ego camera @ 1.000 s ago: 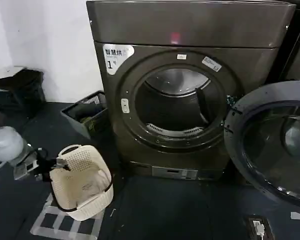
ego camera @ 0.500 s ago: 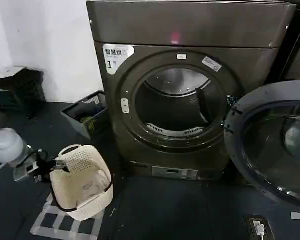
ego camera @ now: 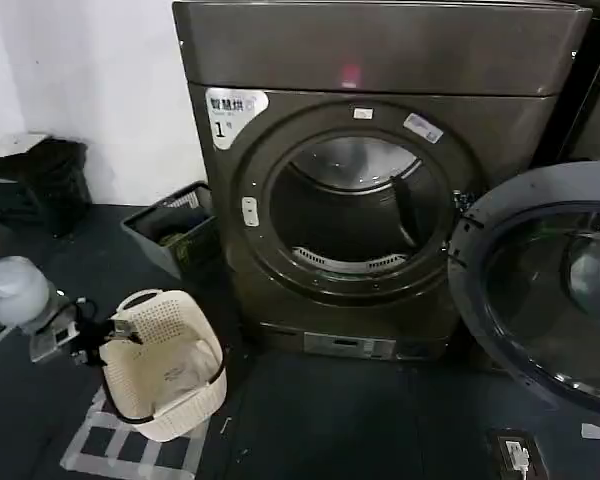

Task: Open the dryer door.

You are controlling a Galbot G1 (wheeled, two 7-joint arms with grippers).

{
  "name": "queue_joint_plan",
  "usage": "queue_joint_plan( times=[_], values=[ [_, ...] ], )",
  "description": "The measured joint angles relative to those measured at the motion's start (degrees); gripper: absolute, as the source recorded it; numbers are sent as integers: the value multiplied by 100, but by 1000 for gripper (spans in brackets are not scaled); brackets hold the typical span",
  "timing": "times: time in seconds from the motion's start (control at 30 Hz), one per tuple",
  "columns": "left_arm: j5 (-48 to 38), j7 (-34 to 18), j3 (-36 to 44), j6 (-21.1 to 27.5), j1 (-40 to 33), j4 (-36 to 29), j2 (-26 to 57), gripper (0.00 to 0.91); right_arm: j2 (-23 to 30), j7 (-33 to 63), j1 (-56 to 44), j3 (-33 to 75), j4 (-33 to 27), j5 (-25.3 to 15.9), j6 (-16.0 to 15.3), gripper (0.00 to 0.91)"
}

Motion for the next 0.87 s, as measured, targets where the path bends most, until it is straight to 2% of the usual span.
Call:
queue_joint_plan(
  times=[0.43, 0.87],
  values=[
    [-528, 106, 223, 1, 15, -40, 45, 907, 27, -94, 0, 12, 37, -11, 6, 907],
    [-692, 155, 293, 0, 29, -51, 1, 907, 24, -107, -2, 27, -3, -21, 34, 907]
  ],
)
